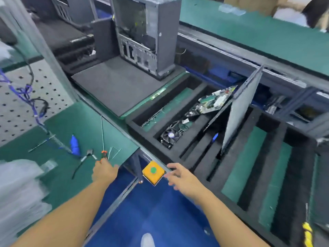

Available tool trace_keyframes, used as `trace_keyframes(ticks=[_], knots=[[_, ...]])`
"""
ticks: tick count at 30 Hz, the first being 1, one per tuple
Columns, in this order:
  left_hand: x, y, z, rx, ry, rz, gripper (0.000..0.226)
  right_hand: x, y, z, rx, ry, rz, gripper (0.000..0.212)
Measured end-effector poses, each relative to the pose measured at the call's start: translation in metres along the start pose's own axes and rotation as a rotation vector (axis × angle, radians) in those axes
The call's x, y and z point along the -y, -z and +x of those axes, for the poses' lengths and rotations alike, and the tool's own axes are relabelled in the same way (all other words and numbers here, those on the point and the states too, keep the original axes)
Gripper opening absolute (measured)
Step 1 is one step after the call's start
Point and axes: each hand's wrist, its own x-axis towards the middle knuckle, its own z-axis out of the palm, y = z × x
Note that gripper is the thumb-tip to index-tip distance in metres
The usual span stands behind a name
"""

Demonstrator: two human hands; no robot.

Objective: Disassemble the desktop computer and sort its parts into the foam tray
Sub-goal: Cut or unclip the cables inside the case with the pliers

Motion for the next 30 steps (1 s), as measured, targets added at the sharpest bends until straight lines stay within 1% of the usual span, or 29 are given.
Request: trace_keyframes(ticks=[3, 6, 8, 10, 12, 16, 19, 21, 24, 26, 27, 29, 30], knots=[[0.009, 0.001, 0.023, -0.031, 0.067, -0.038, 0.049, 0.01, -0.017, 0.009, 0.037, -0.031, -0.005, 0.033], [0.019, 0.005, 0.044, -0.062, 0.178, -0.12, 0.056, 0.021, -0.027, 0.018, 0.042, -0.05, 0.004, 0.031], [0.032, 0.008, 0.058, -0.066, 0.224, -0.128, 0.059, 0.026, -0.035, 0.024, 0.038, -0.046, 0.006, 0.03], [0.045, 0.008, 0.069, -0.042, 0.244, -0.091, 0.065, 0.029, -0.043, 0.031, 0.042, -0.051, 0.003, 0.03], [0.055, 0.006, 0.075, -0.033, 0.222, 0.018, 0.071, 0.032, -0.05, 0.037, 0.045, -0.063, 0.006, 0.028], [0.065, -0.001, 0.08, -0.085, 0.188, 0.184, 0.084, 0.036, -0.063, 0.048, 0.066, -0.064, -0.005, 0.027], [0.068, 0.003, 0.086, -0.105, 0.228, 0.194, 0.098, 0.04, -0.069, 0.054, 0.077, -0.058, -0.015, 0.027], [0.069, 0.005, 0.087, -0.096, 0.257, 0.186, 0.096, 0.043, -0.07, 0.056, 0.081, -0.052, -0.017, 0.027], [0.069, 0.009, 0.083, -0.076, 0.284, 0.106, 0.086, 0.047, -0.07, 0.058, 0.089, -0.031, -0.025, 0.027], [0.069, 0.012, 0.075, -0.095, 0.291, 0.007, 0.085, 0.048, -0.069, 0.057, 0.093, -0.025, -0.021, 0.028], [0.067, 0.016, 0.068, -0.121, 0.267, -0.063, 0.085, 0.049, -0.068, 0.056, 0.092, -0.021, -0.015, 0.028], [0.056, 0.023, 0.052, -0.189, 0.138, -0.269, 0.08, 0.051, -0.067, 0.053, 0.085, -0.013, 0.008, 0.028], [0.046, 0.027, 0.042, -0.203, 0.039, -0.39, 0.069, 0.053, -0.066, 0.051, 0.081, -0.009, 0.027, 0.028]])
